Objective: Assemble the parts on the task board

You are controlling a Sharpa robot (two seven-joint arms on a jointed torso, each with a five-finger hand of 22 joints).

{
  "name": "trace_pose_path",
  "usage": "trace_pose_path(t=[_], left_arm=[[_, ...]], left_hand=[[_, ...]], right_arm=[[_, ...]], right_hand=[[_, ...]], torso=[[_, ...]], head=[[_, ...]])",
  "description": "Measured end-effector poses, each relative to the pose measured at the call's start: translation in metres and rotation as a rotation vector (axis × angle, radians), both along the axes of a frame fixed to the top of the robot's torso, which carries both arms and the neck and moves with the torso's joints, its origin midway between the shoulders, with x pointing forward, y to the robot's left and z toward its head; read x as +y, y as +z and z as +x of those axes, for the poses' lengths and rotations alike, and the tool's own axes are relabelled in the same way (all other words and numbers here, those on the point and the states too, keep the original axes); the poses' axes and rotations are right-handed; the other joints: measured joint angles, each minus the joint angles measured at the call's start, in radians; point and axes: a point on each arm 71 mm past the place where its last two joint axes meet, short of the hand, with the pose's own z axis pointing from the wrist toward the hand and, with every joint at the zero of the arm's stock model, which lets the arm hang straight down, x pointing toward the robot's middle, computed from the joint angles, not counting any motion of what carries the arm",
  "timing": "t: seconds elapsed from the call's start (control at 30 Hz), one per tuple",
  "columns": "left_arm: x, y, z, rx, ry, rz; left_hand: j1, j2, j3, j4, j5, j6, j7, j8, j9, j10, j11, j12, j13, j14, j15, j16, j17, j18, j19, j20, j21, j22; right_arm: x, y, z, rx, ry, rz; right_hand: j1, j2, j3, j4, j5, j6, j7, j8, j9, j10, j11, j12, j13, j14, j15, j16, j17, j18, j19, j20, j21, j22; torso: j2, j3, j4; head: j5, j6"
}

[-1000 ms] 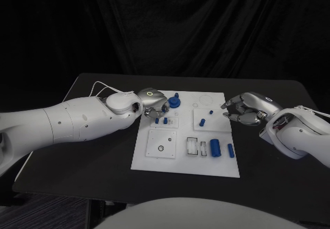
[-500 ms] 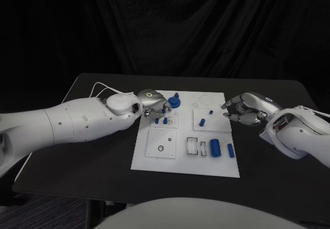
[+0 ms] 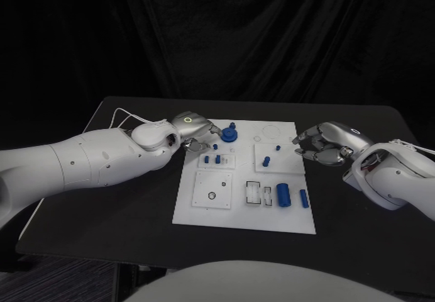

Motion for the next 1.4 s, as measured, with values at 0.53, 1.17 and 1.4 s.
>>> trace_pose_path(t=[0.53, 1.17, 1.4], left_arm=[[0.076, 0.017, -0.009, -0.157, 0.100, -0.092], [0.064, 0.036, -0.051, 0.301, 0.036, -0.943], [0.057, 0.030, -0.060, 0.610, 0.047, -1.266]], left_hand=[[0.012, -0.005, -0.036, 0.030, 0.006, 0.081, 0.005, 0.019, -0.021, 0.023, -0.023, 0.051, -0.010, -0.036, -0.016, -0.047, -0.081, 0.016, -0.023, -0.012, -0.080, 0.001], [0.075, 0.097, -0.068, 0.164, 0.280, 0.163, 0.121, 0.012, -0.081, -0.205, 0.104, 0.200, -0.038, -0.890, 0.194, -0.907, -0.802, 0.030, -0.764, 0.116, -1.074, -0.251], [0.073, 0.145, -0.168, 0.186, 0.320, 0.057, 0.120, 0.007, -0.118, -0.387, 0.090, 0.139, -0.186, -1.150, 0.168, -1.215, -1.042, 0.063, -1.062, 0.134, -1.108, -0.543]], right_arm=[[-0.007, 0.011, 0.001, -0.022, -0.016, 0.000], [0.002, 0.046, 0.049, -0.088, -0.037, -0.190], [0.014, 0.020, 0.046, -0.053, -0.002, -0.233]], right_hand=[[0.039, -0.039, 0.046, -0.040, 0.040, 0.060, -0.010, 0.014, 0.002, -0.073, -0.001, -0.111, 0.000, 0.000, 0.000, -0.011, 0.000, 0.016, 0.000, 0.000, -0.029, 0.000], [-0.048, -0.142, 0.118, -0.077, 0.049, -0.077, -0.015, 0.102, 0.189, -0.920, 0.071, -0.904, -0.659, -0.020, 0.063, -0.119, -0.043, 0.063, -0.107, 0.050, -0.312, 0.000], [-0.037, -0.132, 0.074, -0.079, 0.036, -0.132, -0.011, 0.055, 0.162, -0.972, 0.093, -0.956, -0.746, -0.027, 0.077, -0.111, -0.042, 0.063, -0.111, 0.064, -0.331, 0.000]], torso=[[0.000, -0.0015, 0.0002], [0.005, -0.0147, 0.0125], [0.013, -0.0296, 0.0409]], head=[[0.009, 0.000], [0.011, 0.012], [-0.050, 0.025]])
